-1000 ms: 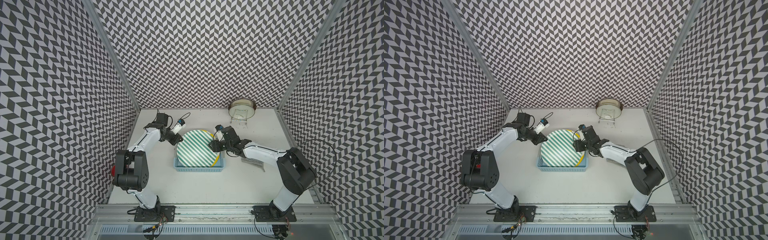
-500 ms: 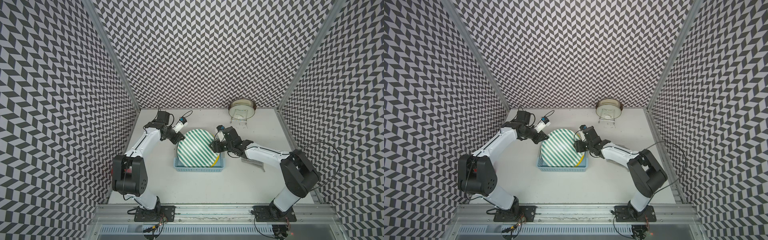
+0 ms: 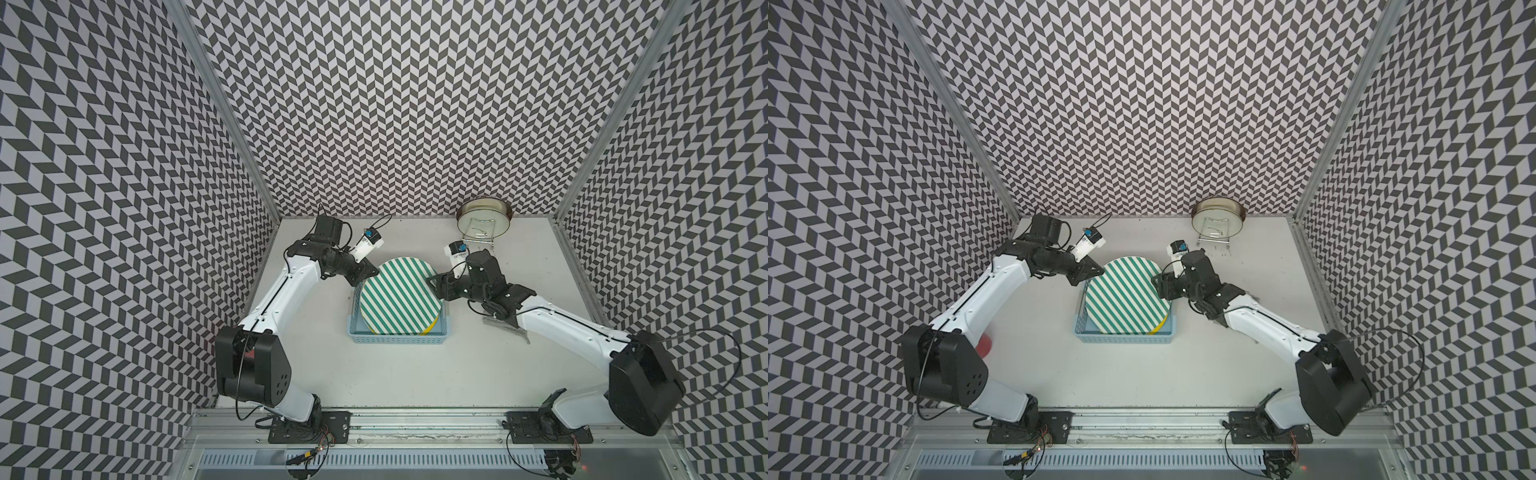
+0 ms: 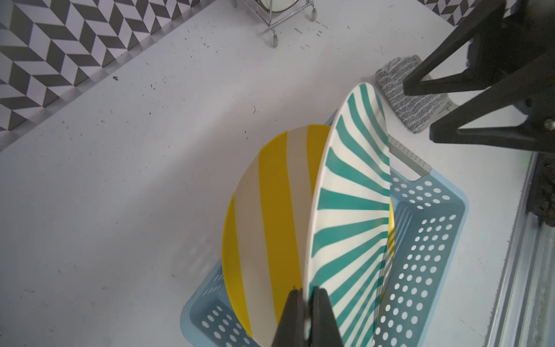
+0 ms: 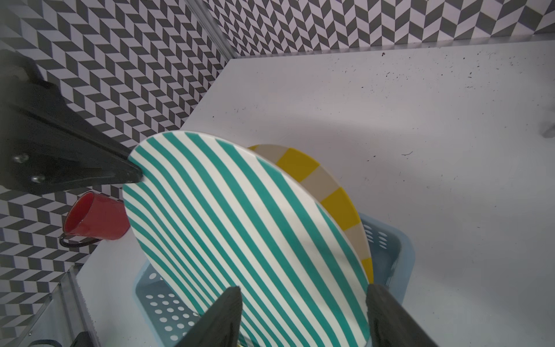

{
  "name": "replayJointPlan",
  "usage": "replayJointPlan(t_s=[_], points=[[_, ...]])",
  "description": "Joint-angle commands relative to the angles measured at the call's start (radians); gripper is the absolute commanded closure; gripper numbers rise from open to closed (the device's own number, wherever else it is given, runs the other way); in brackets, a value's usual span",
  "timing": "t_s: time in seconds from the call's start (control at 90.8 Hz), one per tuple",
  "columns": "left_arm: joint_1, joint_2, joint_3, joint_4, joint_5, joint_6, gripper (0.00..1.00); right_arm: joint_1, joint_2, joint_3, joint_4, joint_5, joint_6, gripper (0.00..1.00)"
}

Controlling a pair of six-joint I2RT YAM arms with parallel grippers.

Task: Wipe the wet plate dry
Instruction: Pick up the plate from the bin.

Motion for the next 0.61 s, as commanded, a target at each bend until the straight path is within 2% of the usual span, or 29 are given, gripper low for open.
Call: replayJointPlan(t_s=[0.0,0.242,0.43,0.595], points=[[-0.004,-0.056,0.051,-0.017,0.032,0.013,1.00,-0.022,-0.038,-0.038,0.072,-0.026,0.012,0.30],[-0.013,-0.080,0.073,-0.060,0.041,0.036,1.00,-0.055,-0.041,-0.070,0.108,-0.098,0.003,0.24],[-0.017,-0.101,0.076,-0.069,0.079,0.031,1.00,-0.056,-0.059,-0.092,0.141,-0.110,0.005,0.21],[-0.053,-0.097,0.082,-0.110,0.055,0.062,1.00,-0.058,-0.059,-0.094,0.153,-0.120,-0.003,0.20]])
